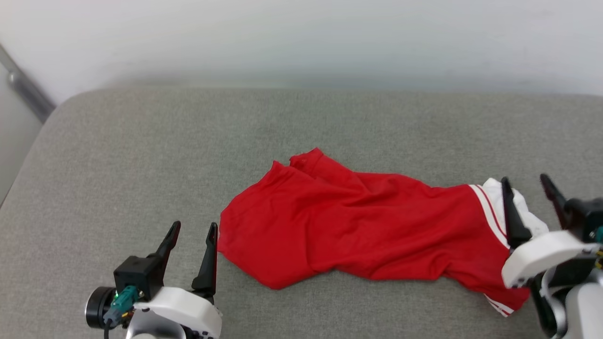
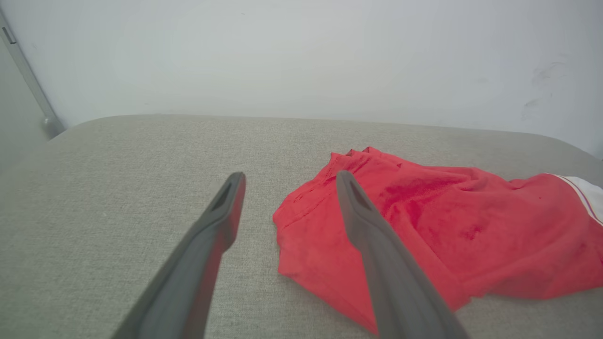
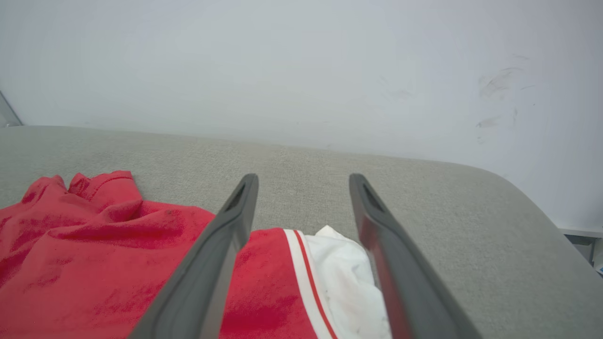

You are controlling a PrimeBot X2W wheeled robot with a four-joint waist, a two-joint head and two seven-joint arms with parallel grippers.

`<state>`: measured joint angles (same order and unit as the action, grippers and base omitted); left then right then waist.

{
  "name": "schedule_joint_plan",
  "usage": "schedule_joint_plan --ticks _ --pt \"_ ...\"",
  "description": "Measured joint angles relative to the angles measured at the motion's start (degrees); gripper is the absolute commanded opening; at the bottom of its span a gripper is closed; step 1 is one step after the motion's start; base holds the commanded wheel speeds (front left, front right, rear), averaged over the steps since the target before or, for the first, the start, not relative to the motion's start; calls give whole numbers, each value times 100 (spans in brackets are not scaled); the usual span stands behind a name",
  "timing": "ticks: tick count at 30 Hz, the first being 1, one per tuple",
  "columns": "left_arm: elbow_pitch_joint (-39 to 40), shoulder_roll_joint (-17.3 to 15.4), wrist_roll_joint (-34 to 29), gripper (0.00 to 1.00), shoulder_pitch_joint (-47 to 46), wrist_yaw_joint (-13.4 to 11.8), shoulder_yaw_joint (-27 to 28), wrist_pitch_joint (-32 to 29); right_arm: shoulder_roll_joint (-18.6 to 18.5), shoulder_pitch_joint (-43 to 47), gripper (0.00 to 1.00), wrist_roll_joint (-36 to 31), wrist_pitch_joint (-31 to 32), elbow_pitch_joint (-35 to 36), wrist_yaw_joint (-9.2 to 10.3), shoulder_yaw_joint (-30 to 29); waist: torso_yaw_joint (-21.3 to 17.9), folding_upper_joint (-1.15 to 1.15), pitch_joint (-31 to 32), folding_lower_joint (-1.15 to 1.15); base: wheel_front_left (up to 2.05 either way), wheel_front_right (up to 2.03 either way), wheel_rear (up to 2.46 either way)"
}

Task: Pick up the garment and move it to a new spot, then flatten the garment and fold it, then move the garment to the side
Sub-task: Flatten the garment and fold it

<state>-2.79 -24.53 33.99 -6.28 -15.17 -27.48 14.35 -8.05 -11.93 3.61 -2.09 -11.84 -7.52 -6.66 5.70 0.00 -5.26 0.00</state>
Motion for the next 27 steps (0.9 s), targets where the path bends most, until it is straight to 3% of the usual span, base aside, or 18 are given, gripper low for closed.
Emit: schedule_joint_plan --ticks 11,19,27 --pt "96 -62 12 100 353 -131 -112 -143 303 1435 100 60 125 1321 0 586 -153 0 496 0 0 0 0" --pt "125 -77 220 100 466 -147 -114 -390 450 1980 100 200 393 1858 0 694 -316 0 601 -1 0 0 0" --pt "101 -246 475 100 -242 391 -593 -1826 499 2074 100 324 467 2091 1 822 -442 0 374 0 0 0 0"
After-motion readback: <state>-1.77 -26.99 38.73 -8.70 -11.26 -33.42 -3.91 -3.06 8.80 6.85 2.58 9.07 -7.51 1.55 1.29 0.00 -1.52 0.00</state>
